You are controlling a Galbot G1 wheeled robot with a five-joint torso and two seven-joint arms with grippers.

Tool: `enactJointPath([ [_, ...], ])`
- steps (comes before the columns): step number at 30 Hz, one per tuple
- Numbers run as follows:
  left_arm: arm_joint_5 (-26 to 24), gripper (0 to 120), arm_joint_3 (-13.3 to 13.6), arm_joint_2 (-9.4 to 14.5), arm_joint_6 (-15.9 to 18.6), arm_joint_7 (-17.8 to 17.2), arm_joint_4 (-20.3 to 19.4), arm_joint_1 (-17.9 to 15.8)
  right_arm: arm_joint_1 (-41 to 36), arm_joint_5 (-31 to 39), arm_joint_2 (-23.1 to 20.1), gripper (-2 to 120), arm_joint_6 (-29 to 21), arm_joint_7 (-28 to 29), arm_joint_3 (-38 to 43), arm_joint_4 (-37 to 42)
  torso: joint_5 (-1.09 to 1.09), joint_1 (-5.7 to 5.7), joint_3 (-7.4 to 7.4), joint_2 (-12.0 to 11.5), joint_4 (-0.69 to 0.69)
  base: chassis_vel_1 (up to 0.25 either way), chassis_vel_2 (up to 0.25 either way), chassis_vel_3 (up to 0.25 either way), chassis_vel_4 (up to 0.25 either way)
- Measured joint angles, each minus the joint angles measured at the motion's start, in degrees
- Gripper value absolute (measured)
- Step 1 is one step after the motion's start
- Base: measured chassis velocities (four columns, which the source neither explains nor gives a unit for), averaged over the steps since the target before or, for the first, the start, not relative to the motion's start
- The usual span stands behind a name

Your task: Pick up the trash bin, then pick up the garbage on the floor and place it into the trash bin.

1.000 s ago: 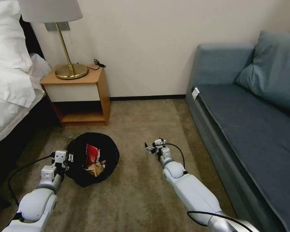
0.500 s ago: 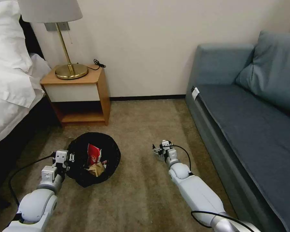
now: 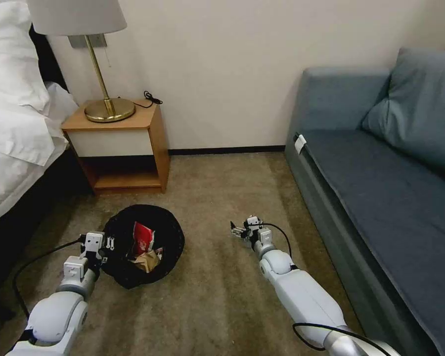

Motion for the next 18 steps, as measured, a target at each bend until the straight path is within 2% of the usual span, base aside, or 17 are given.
enactJointPath([
  [11, 0.0, 5, 0.69, -0.16, -0.03, 0.03, 0.65, -0.68, -0.39, -0.31, -0.22, 100, 1.43, -0.04, -0.01, -0.57, 0.01, 0.01, 0.02, 0.0, -0.01, -0.139, 0.119, 0.122, -0.12],
  [18, -0.18, 5, 0.31, -0.03, -0.03, 0.05, 0.72, -0.56, -0.21, -1.13, -0.1, 100, 0.63, 0.11, -0.24, -1.33, 0.0, 0.0, 0.0, 0.0, -0.01, -0.023, 0.025, 0.018, -0.027],
])
